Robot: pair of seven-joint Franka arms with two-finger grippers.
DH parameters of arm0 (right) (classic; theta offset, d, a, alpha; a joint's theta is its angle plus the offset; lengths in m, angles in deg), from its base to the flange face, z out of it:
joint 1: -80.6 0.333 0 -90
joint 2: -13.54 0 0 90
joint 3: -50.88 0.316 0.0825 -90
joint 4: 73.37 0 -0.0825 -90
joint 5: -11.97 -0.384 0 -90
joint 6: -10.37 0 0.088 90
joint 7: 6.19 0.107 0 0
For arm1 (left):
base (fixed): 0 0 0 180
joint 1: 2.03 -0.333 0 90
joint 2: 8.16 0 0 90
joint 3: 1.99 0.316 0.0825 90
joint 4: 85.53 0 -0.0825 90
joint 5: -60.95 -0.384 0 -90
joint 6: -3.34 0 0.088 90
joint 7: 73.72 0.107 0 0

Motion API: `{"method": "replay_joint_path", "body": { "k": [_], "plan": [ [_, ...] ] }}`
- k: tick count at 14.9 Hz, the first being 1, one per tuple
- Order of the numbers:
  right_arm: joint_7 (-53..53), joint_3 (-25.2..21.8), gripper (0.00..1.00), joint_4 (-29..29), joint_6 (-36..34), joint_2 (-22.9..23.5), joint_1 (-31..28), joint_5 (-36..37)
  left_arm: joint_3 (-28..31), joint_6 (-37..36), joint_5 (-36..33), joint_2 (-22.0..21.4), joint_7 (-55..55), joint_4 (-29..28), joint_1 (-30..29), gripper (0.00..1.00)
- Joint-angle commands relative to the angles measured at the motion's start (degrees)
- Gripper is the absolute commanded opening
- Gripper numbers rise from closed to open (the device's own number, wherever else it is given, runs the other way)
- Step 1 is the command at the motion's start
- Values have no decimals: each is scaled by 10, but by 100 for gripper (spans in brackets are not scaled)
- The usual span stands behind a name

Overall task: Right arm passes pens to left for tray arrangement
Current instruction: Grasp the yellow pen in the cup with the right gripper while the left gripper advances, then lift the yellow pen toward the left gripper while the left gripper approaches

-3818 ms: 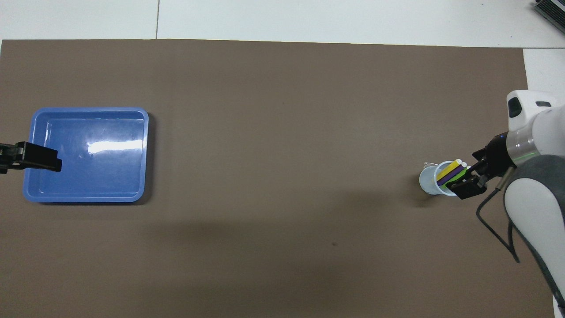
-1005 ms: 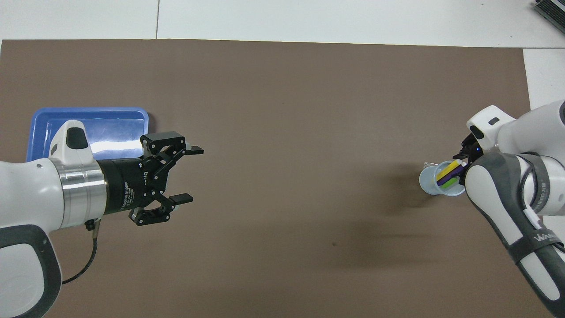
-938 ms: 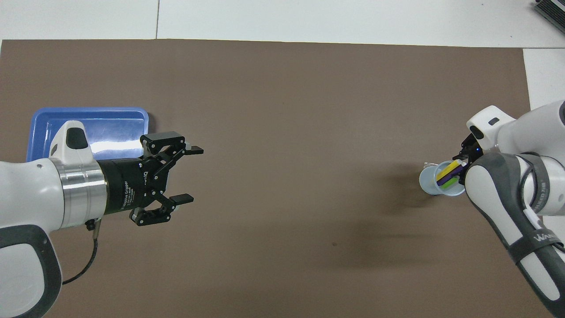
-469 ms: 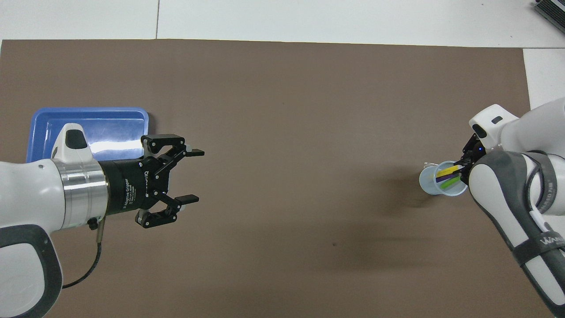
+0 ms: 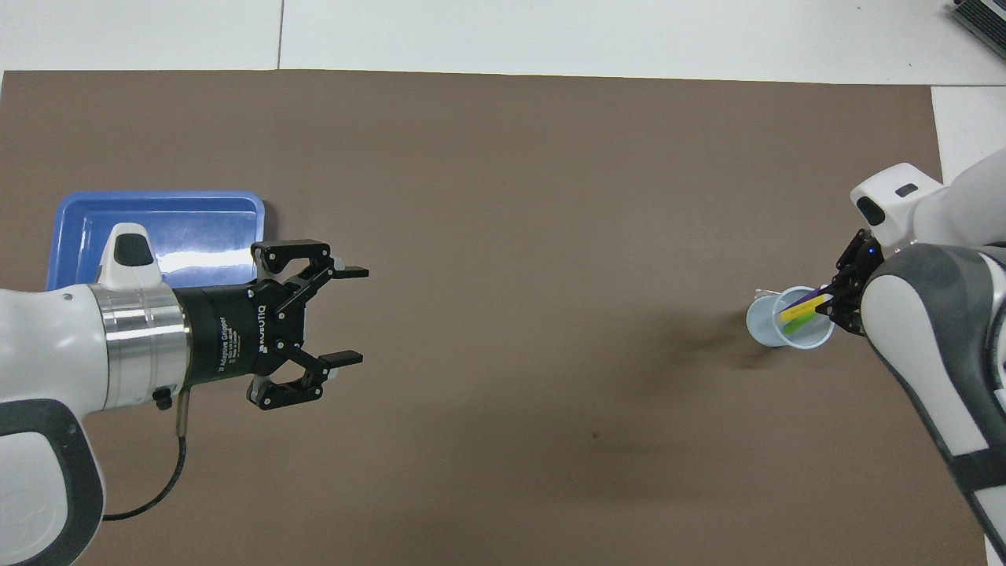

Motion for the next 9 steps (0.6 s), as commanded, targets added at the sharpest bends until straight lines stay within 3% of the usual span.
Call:
{"method": "replay_joint_path", "body": {
  "k": [1,5,9],
  "plan": [
    [19,7,0,-62,-90,-14,-1,-22,3,37,22,-16,-9,-22,8,92],
    [35,13,0,-135,-185,-22,-1,-57,3,161,44,-5,-8,-66,69,91],
    [223,65,0,-131,-198,-44,-1,-140,3,218,100,-3,-14,-88,104,91]
  ]
}}
